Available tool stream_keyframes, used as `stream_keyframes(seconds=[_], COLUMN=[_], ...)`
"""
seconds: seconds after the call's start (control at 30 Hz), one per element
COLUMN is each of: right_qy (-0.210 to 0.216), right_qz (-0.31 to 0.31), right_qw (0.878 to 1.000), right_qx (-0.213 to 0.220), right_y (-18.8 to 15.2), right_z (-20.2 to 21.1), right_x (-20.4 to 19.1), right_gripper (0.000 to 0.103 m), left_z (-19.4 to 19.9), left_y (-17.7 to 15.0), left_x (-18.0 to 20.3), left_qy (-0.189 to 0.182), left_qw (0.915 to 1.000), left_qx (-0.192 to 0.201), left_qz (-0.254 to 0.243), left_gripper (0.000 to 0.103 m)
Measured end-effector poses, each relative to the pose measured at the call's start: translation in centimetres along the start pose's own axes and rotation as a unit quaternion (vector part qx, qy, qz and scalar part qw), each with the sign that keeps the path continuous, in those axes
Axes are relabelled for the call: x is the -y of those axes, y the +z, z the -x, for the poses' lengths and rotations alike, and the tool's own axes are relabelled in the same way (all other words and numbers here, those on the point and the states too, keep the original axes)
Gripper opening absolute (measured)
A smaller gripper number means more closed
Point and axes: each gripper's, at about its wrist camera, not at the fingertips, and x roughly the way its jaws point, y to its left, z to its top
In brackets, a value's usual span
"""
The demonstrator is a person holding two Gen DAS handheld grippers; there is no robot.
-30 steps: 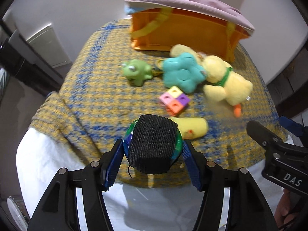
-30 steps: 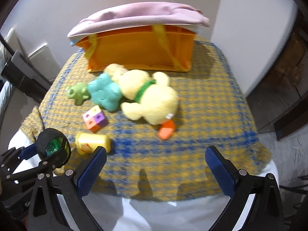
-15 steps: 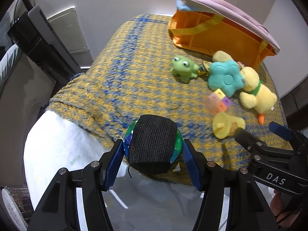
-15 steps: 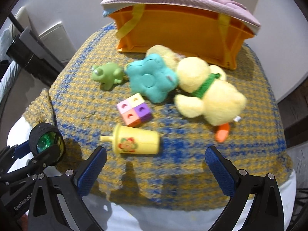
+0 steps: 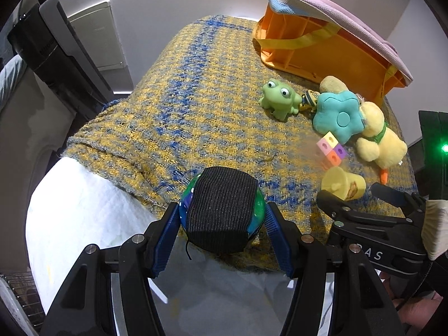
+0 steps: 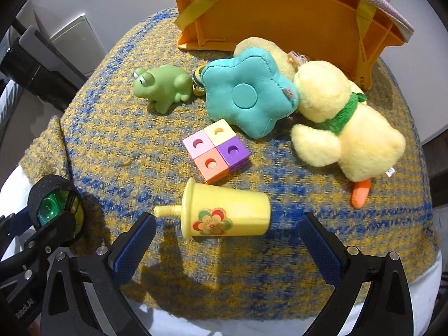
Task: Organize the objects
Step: 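Grasp the yellow flower cup with the right tool while the left tool holds the ball, then lift the cup and ball with both tools over the pink-lined basket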
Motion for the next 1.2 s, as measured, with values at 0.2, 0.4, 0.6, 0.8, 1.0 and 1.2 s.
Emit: stream_keyframes(seconds=[0.2, 0.4, 0.6, 0.8, 1.0, 1.2], right_qy=[0.012, 0.025, 0.025, 0.013, 0.003, -0.001], right_qz=[0.000, -0.017, -0.013, -0.037, -0.050, -0.068], right_qw=[1.000, 0.999, 0.999, 0.998, 0.997, 0.995], right_qx=[-0.007, -0.008, 0.016, 0.039, 0.062, 0.079], right_y=[0.5, 0.4, 0.4, 0.7, 0.9, 1.6], right_z=[-0.7, -0.7, 1.1, 3.3, 5.6, 7.2], right_x=[-0.2, 0.5, 1.2, 3.1, 5.9, 7.7], right_gripper=[0.078, 0.059, 0.058, 0.058, 0.058, 0.058], left_z=[-0.2, -0.3, 0.2, 1.3, 2.3, 3.4], left_y=[0.3, 0.6, 0.9, 1.8, 2.8, 4.2], left_x=[-0.1, 0.1, 1.2, 3.3, 5.7, 7.7], left_qy=[0.001, 0.005, 0.011, 0.014, 0.016, 0.020], left_qw=[1.0000, 1.0000, 0.9998, 0.9990, 0.9980, 0.9964], left_qx=[-0.002, -0.003, 0.003, 0.017, 0.031, 0.048], left_qz=[-0.002, -0.006, -0.017, -0.039, -0.053, -0.067], left_gripper=[0.060, 0.060, 0.060, 0.060, 0.060, 0.060])
